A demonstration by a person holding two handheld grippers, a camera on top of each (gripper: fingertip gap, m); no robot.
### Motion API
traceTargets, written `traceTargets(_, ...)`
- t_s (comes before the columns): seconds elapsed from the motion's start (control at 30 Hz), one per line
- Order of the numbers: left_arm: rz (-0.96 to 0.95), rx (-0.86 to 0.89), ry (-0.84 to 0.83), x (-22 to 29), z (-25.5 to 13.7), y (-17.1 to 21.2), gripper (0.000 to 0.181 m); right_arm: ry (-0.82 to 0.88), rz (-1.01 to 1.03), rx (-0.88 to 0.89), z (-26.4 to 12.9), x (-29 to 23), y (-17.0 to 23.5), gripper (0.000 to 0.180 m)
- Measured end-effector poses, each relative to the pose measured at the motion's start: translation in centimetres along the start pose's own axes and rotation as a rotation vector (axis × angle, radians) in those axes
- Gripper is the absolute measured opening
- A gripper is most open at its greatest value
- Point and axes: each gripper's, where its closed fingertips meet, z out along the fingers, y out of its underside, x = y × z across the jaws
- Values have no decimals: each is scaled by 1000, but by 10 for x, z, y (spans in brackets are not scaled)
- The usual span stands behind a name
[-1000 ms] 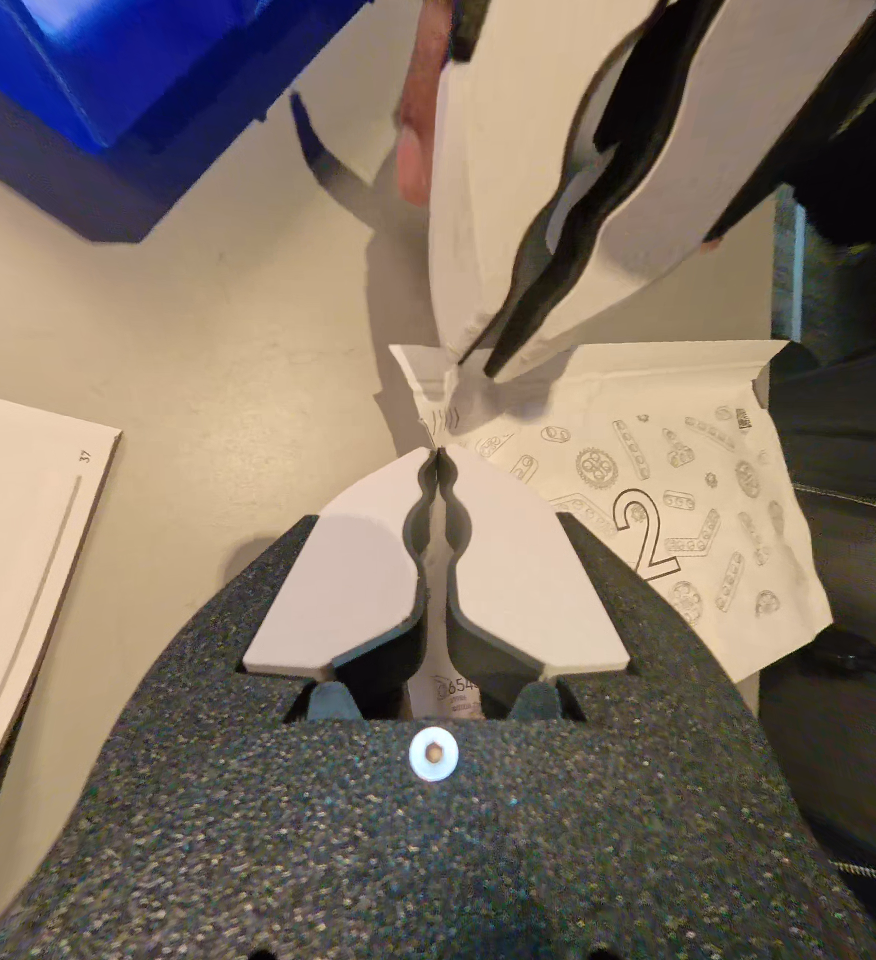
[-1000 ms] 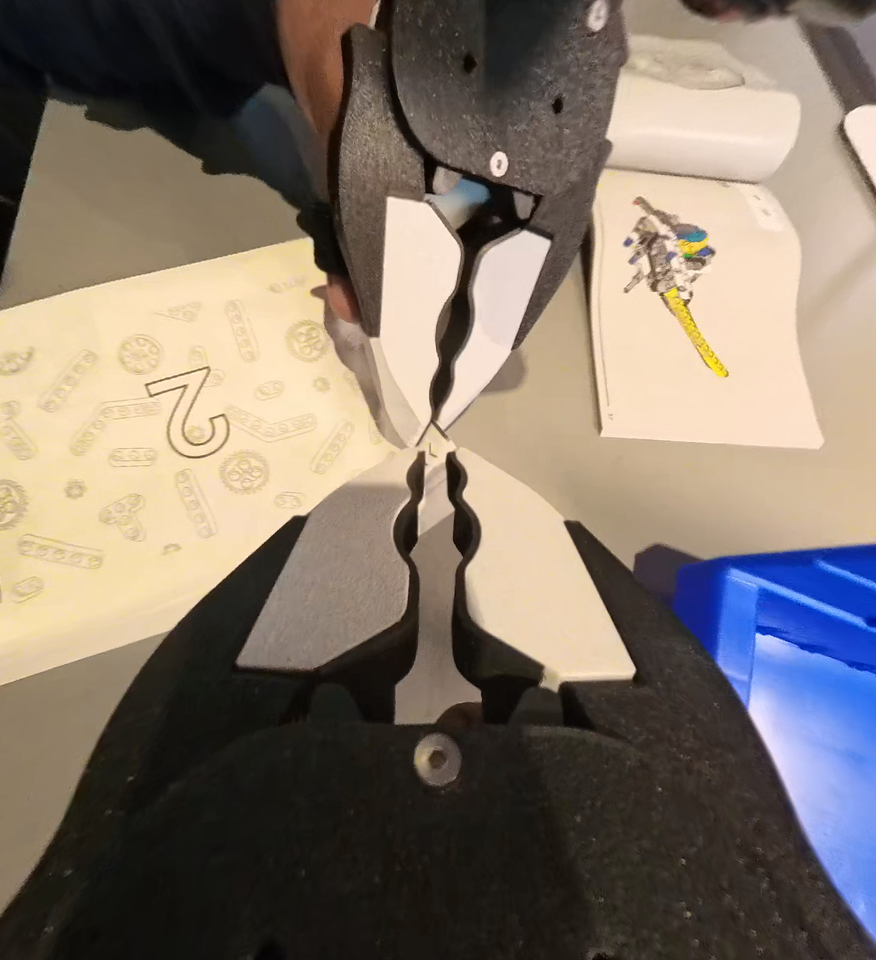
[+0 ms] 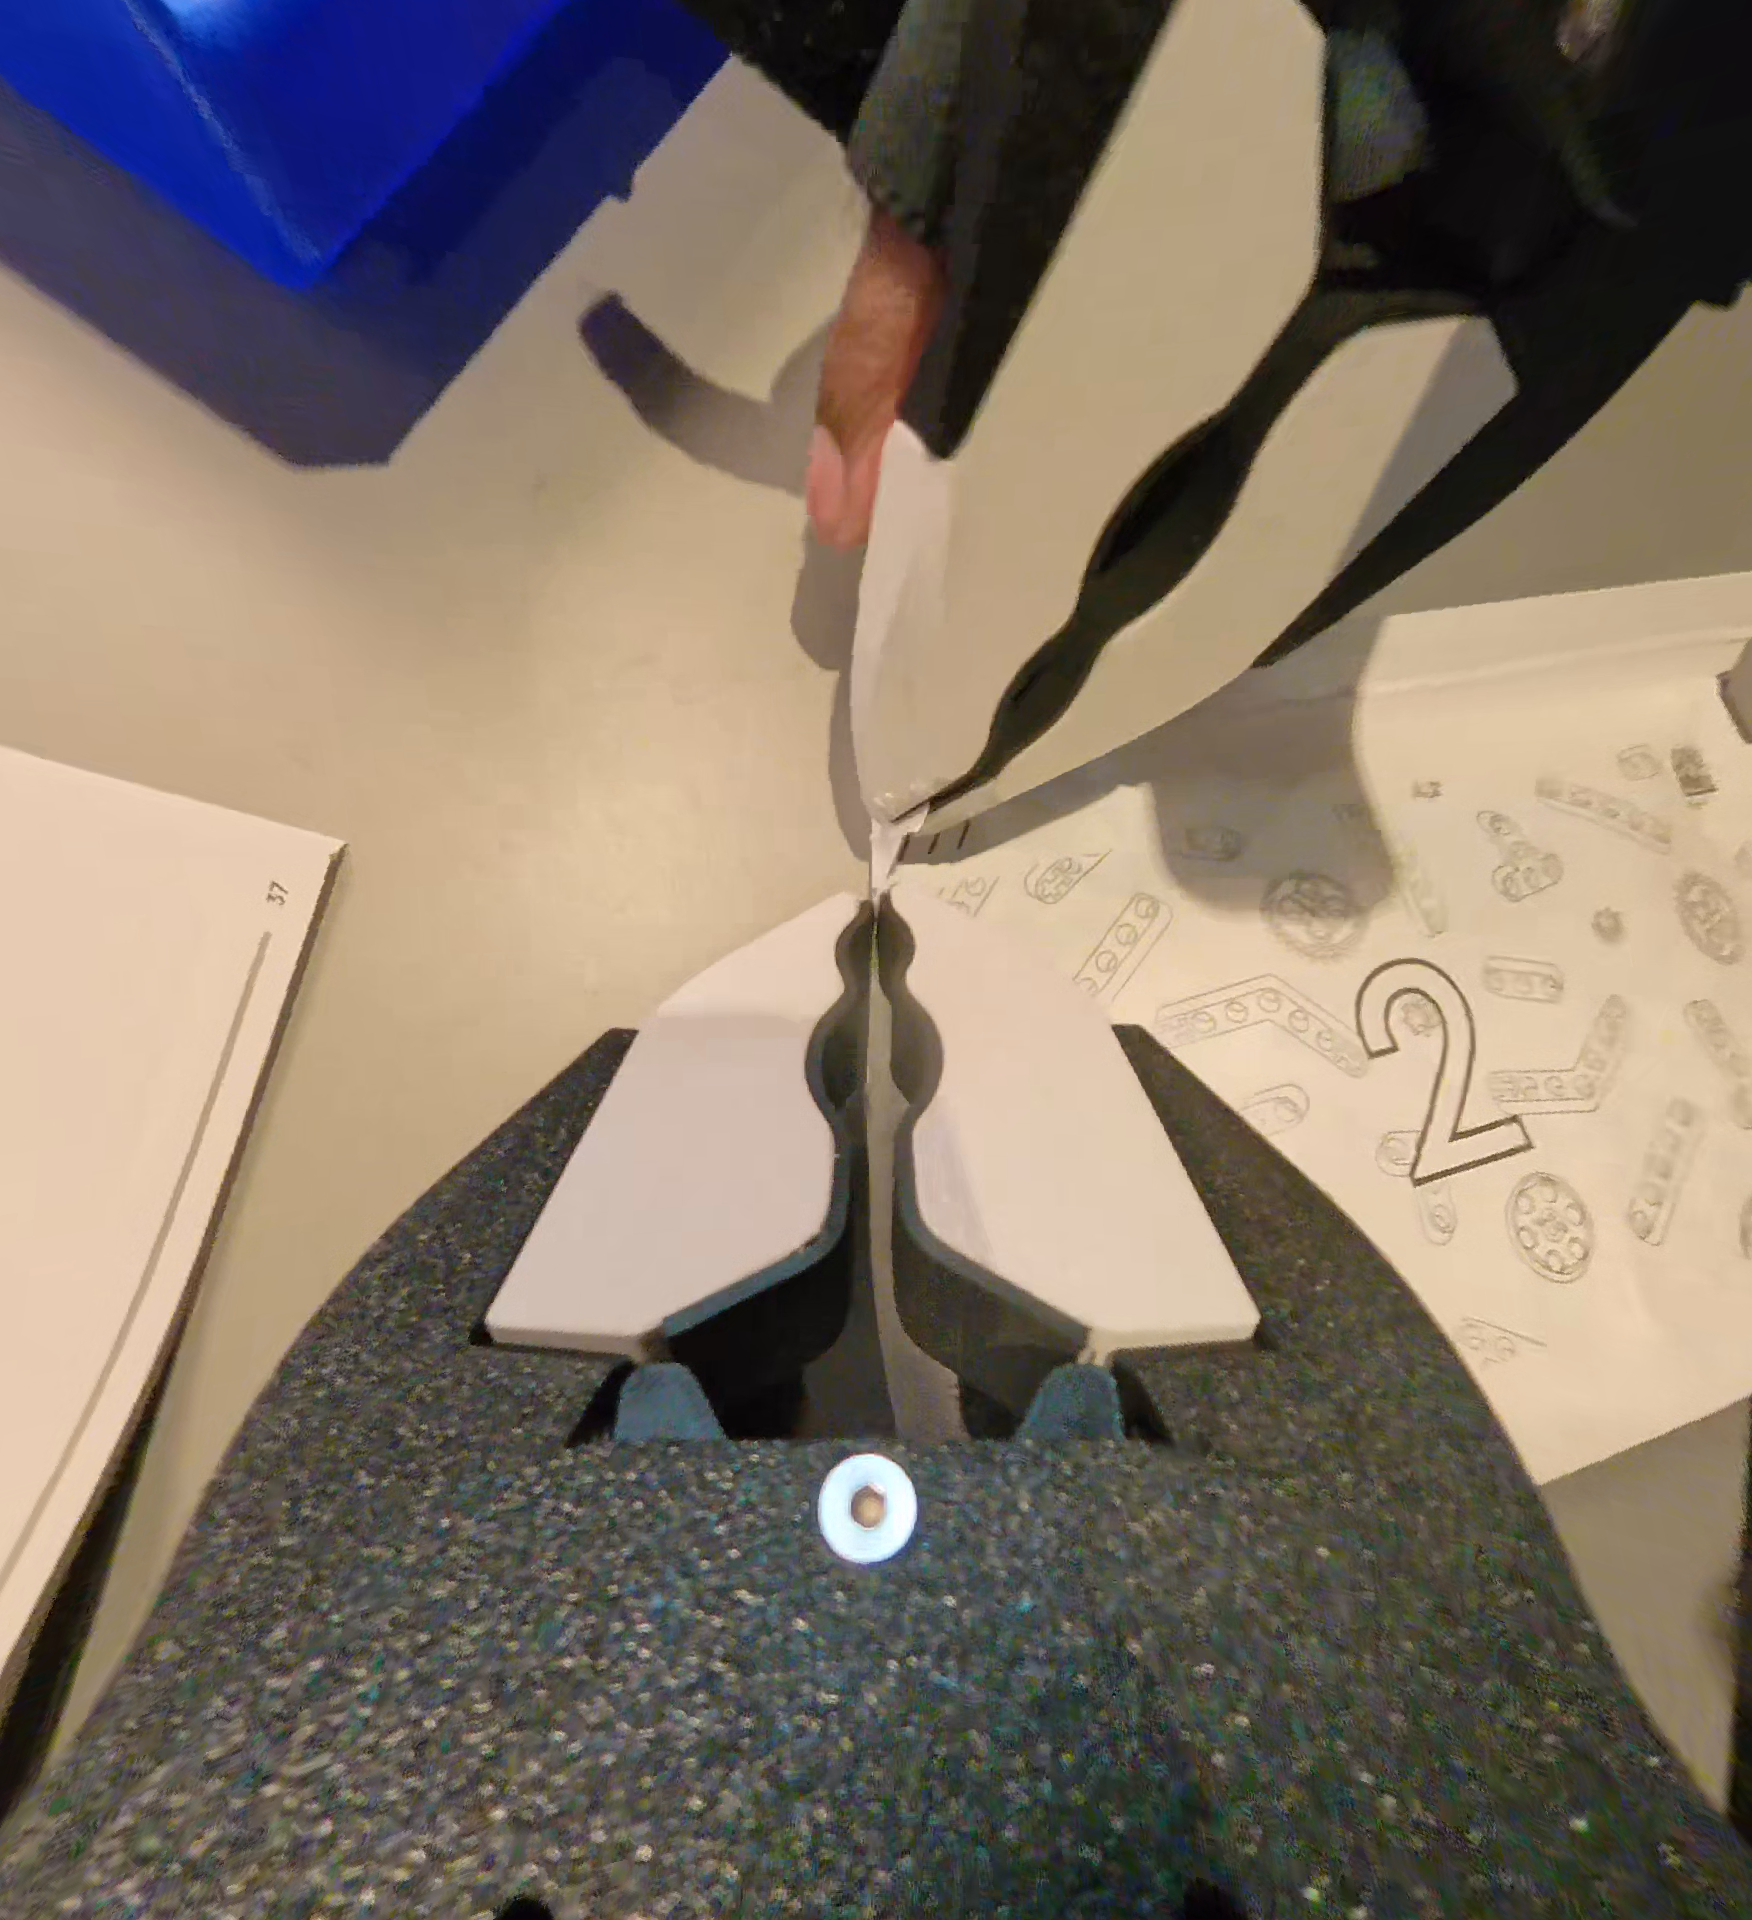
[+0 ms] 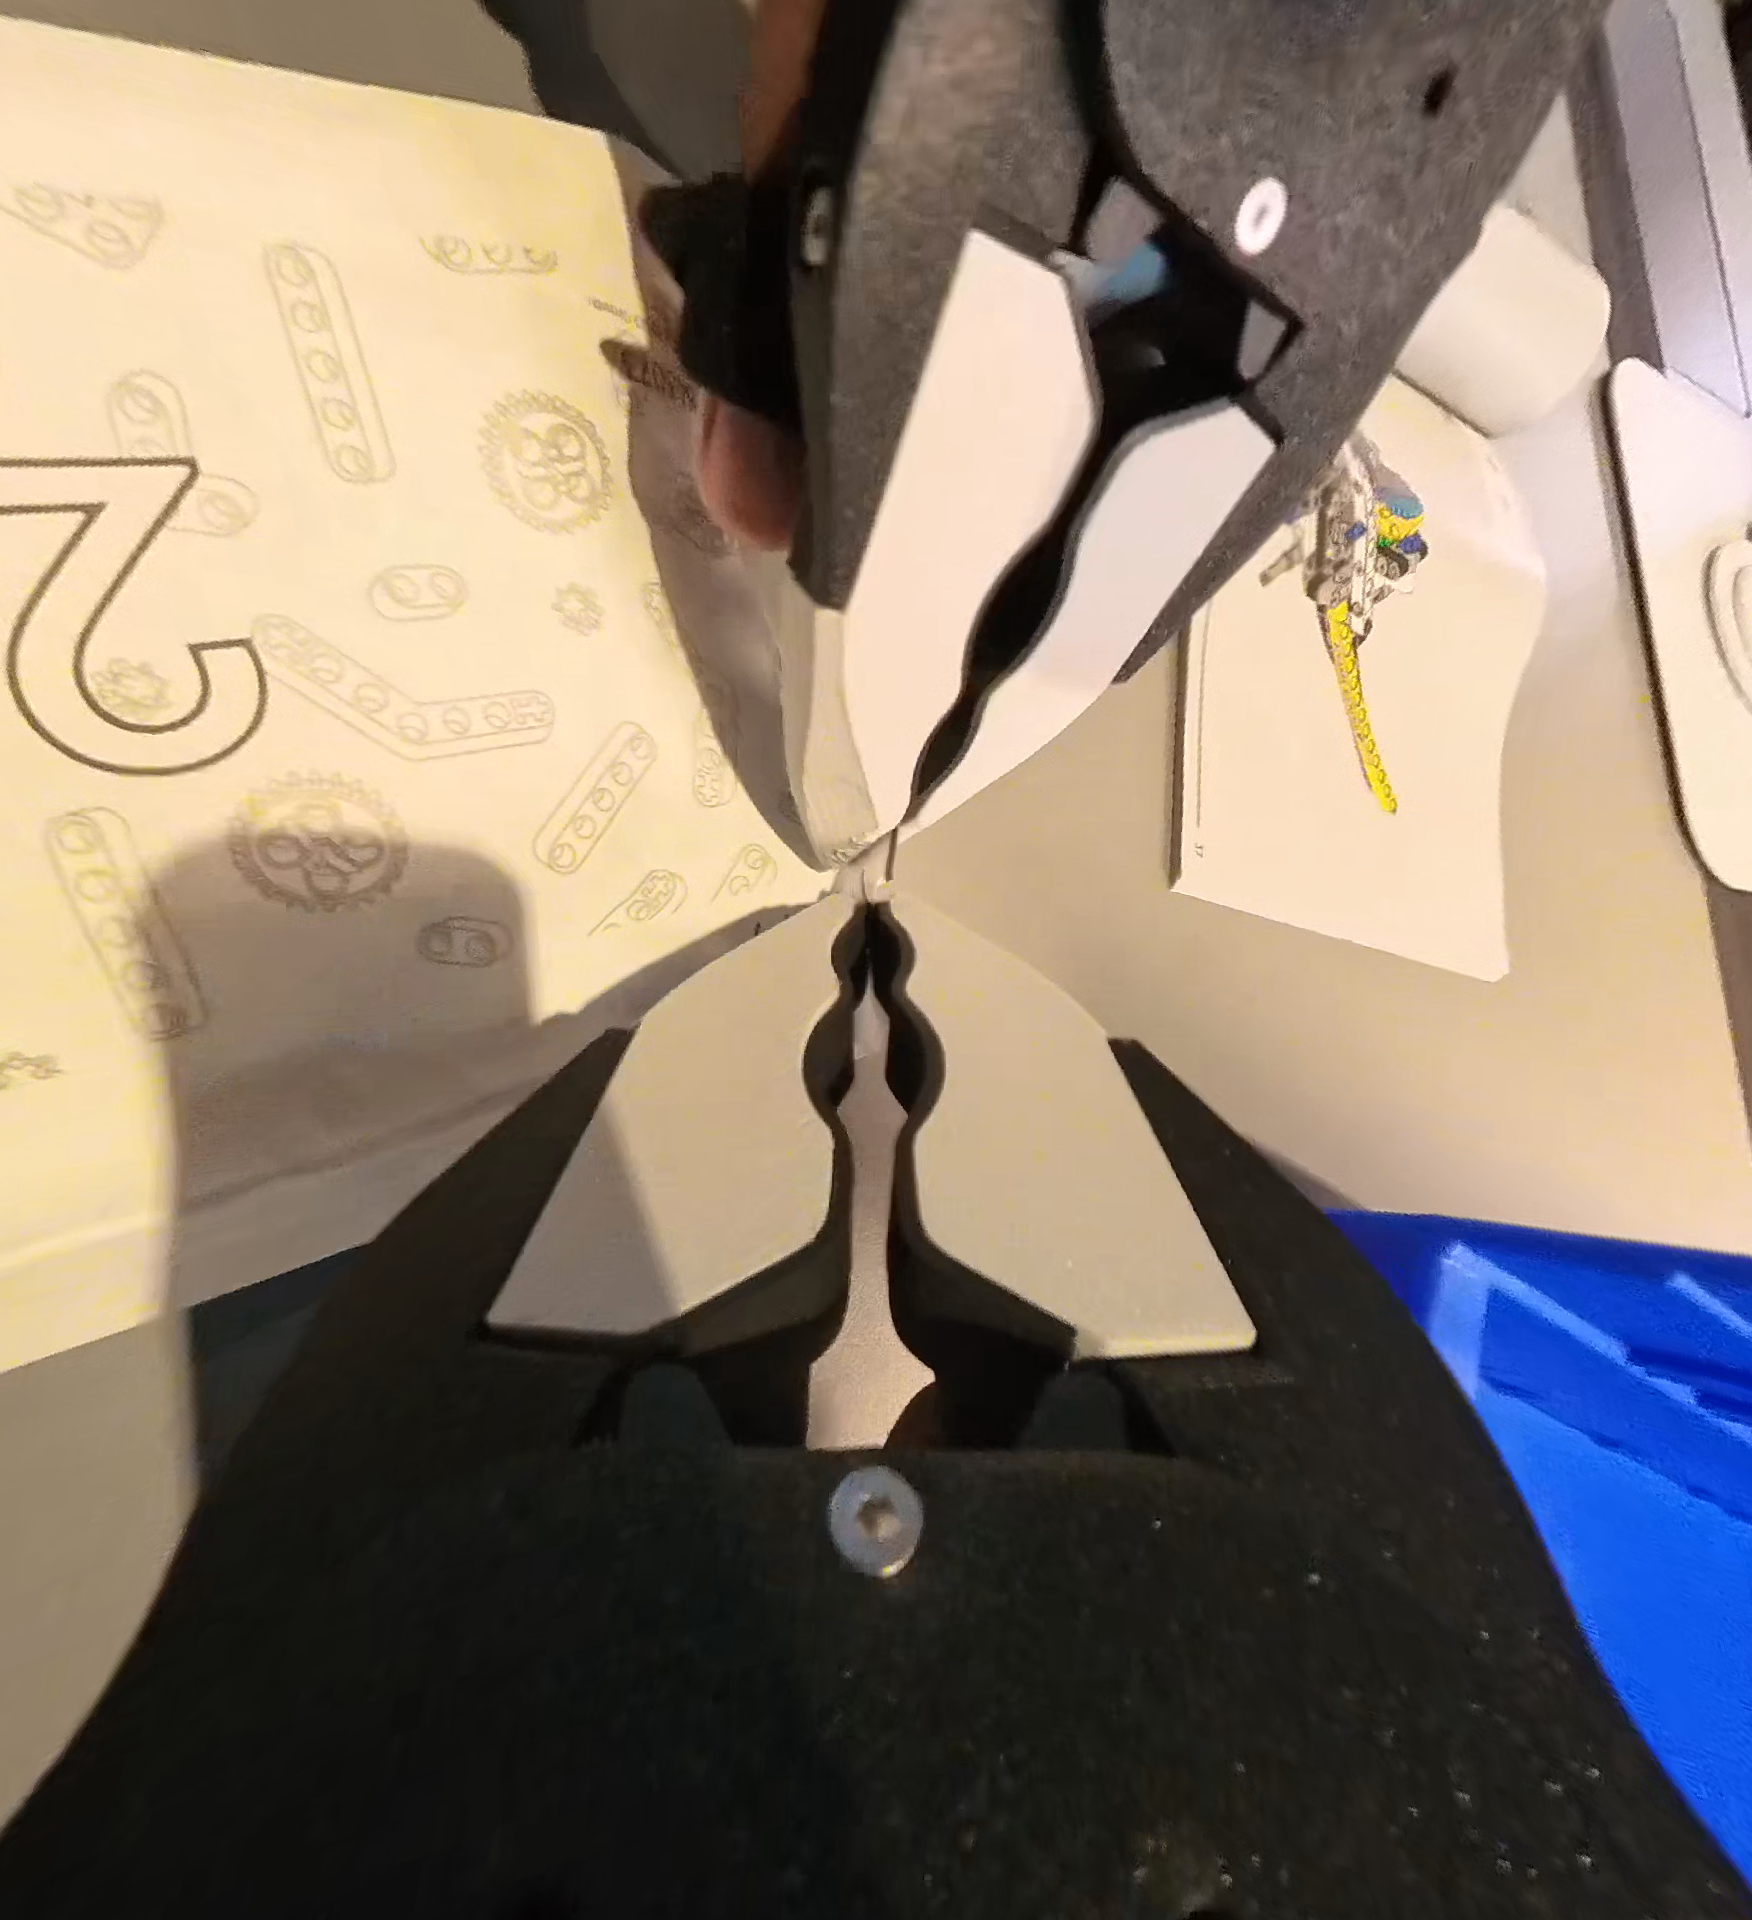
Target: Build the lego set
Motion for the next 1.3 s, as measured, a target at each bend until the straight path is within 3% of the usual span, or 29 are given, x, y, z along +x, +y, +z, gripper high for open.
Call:
traceTargets(0.27, 94, 45, -49, -2, -14, -10, 3, -18, 50, 3, -2, 3, 3, 0)
traceTargets(0.57, 133, 37, -60, -1, -4, -13, 10, -16, 41, -3, -2, 2, 3, 0)
traceTargets(0.73, 105, 60, -41, -1, -1, -16, 0, 0, 20, -12, -1, 3, 4, 0)
traceTargets(1.1, -32, -1, -85, -4, 7, -13, 0, 195, -355, -74, 3, 2, 12, 0)
traceTargets(1.3, 5, 1, -65, 5, 14, -15, 1, 170, -380, -70, -4, -7, 15, 0)
